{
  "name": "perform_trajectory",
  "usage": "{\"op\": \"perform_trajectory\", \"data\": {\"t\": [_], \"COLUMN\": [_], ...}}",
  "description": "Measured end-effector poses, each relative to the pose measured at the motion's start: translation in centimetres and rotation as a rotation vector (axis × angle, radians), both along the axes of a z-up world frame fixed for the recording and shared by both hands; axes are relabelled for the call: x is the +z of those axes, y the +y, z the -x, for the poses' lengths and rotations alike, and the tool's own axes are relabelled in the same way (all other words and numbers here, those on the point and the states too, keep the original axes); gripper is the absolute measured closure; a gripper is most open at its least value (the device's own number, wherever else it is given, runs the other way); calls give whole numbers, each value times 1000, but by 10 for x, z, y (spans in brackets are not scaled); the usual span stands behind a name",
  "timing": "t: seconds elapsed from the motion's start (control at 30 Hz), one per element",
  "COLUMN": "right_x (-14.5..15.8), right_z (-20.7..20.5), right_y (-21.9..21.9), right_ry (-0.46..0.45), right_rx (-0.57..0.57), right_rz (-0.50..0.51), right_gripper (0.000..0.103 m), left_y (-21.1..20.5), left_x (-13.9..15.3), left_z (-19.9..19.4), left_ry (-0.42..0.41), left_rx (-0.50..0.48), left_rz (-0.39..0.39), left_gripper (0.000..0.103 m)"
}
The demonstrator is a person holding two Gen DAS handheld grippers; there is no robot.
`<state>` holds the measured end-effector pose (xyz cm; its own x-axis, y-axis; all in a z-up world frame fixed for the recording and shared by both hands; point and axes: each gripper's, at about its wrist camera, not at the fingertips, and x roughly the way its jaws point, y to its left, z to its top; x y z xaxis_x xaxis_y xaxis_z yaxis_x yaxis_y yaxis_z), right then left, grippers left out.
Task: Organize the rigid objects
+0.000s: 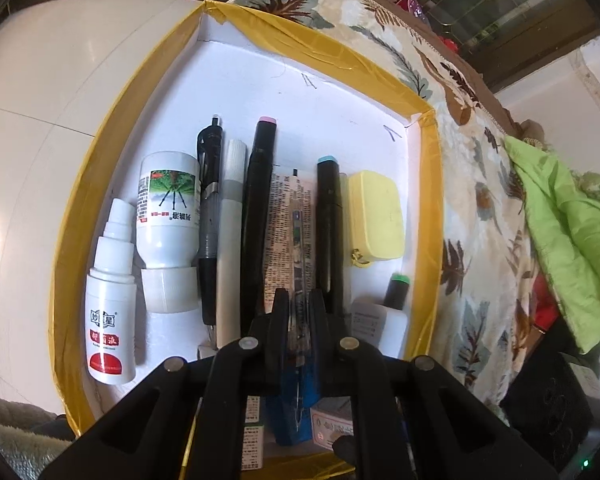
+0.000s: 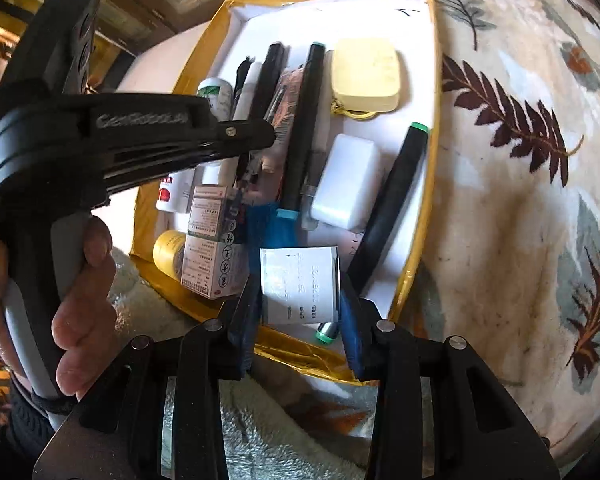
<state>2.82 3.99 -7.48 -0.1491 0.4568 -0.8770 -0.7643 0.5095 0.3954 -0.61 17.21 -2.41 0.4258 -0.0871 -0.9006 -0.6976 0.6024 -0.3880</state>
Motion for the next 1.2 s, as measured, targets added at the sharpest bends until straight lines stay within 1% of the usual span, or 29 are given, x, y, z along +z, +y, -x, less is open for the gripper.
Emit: {"op": "perform_trajectory", "data": {"t": [0.03, 0.07, 0.1, 0.13, 0.2, 0.23, 0.3, 0.37, 0.4, 0.5, 0.57, 0.67, 0.7, 0.77, 0.8, 0.83, 0.93, 0.97, 1.0, 1.03, 1.1, 1.13, 1.17, 1.2], "right_x": [1, 5, 9, 13, 24, 28, 37, 45, 47, 48, 43, 38, 39, 41, 43, 45, 51, 50, 49, 48, 47, 47, 48, 49], "right_z": [-2, -2, -5, -4, -2, -1, 3, 8, 12, 28, 36, 40, 38, 38, 38, 39, 48, 50, 51, 51, 49, 49, 48, 48], "right_y": [-2, -6, -10, -14, -24, -28, -35, -37, -38, -33, -31, -19, -20, -21, -23, -24, -26, -26, -25, -25, -24, -25, -25, -25], "right_ry": [7, 2, -2, -4, -20, -31, -63, -77, -77, -85, -103, -142, -149, -144, -134, -130, -155, -169, -182, -182, -164, -163, -166, -169], "right_rx": [-4, -16, -27, -40, -86, -111, -161, -186, -197, -207, -201, -179, -184, -198, -202, -204, -189, -179, -173, -172, -180, -184, -185, -186], "right_rz": [-7, -24, -39, -56, -100, -120, -167, -210, -229, -253, -234, -175, -168, -165, -169, -174, -173, -167, -158, -154, -154, -157, -161, -161], "right_gripper": [67, 67, 67, 67, 66, 66, 66, 66, 65, 65, 65, 65, 65, 65, 65, 65, 65, 65, 65, 65, 65, 65, 65, 65], "left_y": [-1, -2, -3, -5, -9, -11, -17, -26, -32, -43, -48, -56, -58, -62, -63, -62, -58, -60, -62, -65, -67, -66, -64, -61], "left_x": [2, 6, 11, 17, 32, 38, 50, 62, 67, 75, 77, 80, 80, 80, 80, 81, 83, 87, 91, 93, 90, 87, 82, 79], "left_z": [0, 2, 4, 7, 16, 21, 35, 54, 65, 89, 99, 116, 121, 127, 130, 132, 133, 134, 136, 137, 137, 136, 133, 130], "left_ry": [-4, -11, -14, -16, -39, -47, -58, -61, -57, -55, -55, -44, -31, -12, -4, 2, 15, 3, -3, -5, -11, -1, 26, 32], "left_rx": [-3, -7, -9, -6, -6, -8, -12, 7, 25, 52, 34, 25, 22, 21, 24, 33, 55, 56, 63, 70, 79, 78, 80, 80], "left_rz": [-1, -13, -32, -60, -118, -132, -176, -281, -336, -427, -462, -550, -589, -640, -656, -653, -595, -604, -638, -673, -715, -719, -709, -684], "left_gripper": [83, 77, 63, 53, 45, 43, 43, 42, 39, 36, 36, 36, 36, 36, 36, 36, 36, 36, 35, 34, 33, 33, 33, 33]}}
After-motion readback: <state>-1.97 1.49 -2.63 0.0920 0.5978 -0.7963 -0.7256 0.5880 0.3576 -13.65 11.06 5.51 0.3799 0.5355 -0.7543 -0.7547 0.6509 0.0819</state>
